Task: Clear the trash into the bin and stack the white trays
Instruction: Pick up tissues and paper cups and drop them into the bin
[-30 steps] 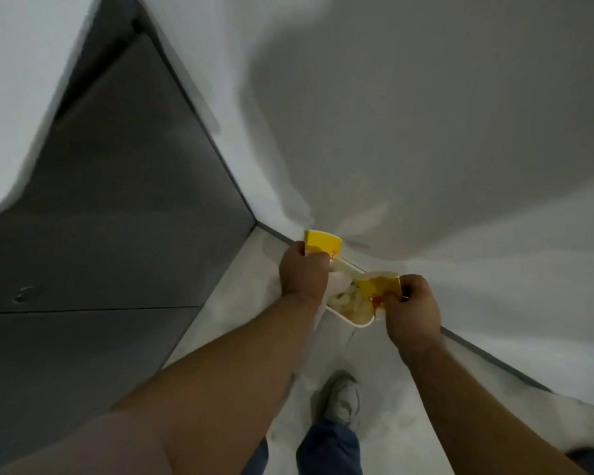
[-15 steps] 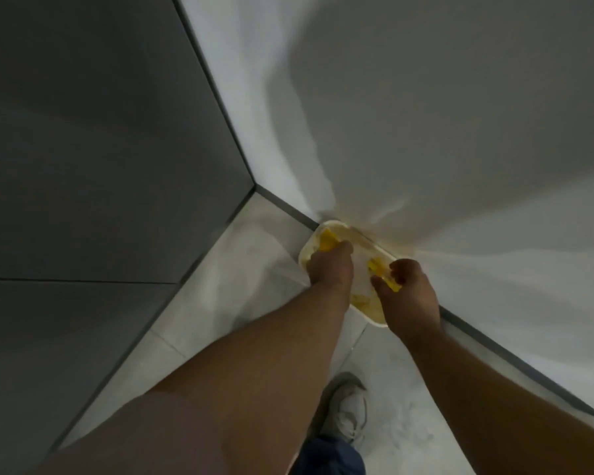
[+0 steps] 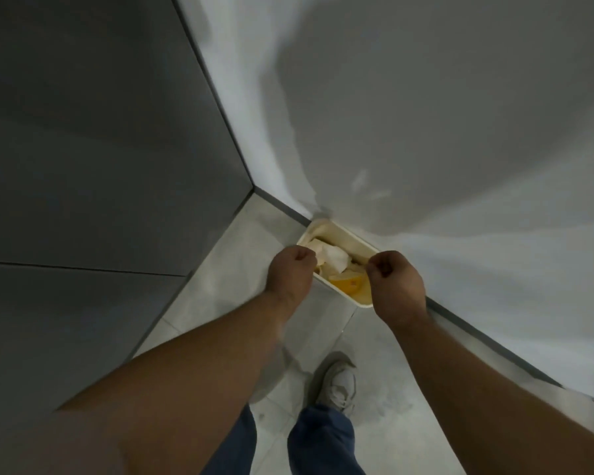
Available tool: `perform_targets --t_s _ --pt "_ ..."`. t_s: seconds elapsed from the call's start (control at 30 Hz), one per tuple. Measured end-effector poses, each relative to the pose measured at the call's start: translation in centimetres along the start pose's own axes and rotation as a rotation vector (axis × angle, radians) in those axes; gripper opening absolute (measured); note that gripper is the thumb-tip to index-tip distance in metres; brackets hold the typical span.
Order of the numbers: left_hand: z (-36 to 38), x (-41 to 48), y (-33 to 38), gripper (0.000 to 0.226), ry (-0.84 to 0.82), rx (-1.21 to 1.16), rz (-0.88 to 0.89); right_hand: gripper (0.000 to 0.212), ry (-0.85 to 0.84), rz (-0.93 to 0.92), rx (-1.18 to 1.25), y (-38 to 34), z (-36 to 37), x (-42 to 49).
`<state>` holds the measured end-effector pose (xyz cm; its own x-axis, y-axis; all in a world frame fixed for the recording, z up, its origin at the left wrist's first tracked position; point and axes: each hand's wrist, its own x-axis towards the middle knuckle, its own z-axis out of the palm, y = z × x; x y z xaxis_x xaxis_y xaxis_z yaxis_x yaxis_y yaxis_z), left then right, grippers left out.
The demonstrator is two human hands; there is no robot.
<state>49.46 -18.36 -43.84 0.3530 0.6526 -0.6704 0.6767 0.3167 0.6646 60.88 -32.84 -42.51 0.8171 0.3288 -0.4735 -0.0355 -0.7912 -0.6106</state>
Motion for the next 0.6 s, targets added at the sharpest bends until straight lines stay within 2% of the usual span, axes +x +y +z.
perform_targets --t_s 0.23,0.5,0.6 --pt "-11.3 -12.6 10.2 0.014 0.066 -0.007 0.213 0.002 0.034 -0.161 0.091 -14.0 -10.1 -7.7" --pt "-23.1 -27.2 20.0 0.016 0.197 0.008 0.438 0.003 -0.078 -0.405 0.264 -29.3 -18.9 -18.8" --pt "-26.5 -31.2 22.3 0.014 0.243 -0.037 0.471 0.003 -0.143 -0.508 0.301 -33.9 -20.6 -22.0"
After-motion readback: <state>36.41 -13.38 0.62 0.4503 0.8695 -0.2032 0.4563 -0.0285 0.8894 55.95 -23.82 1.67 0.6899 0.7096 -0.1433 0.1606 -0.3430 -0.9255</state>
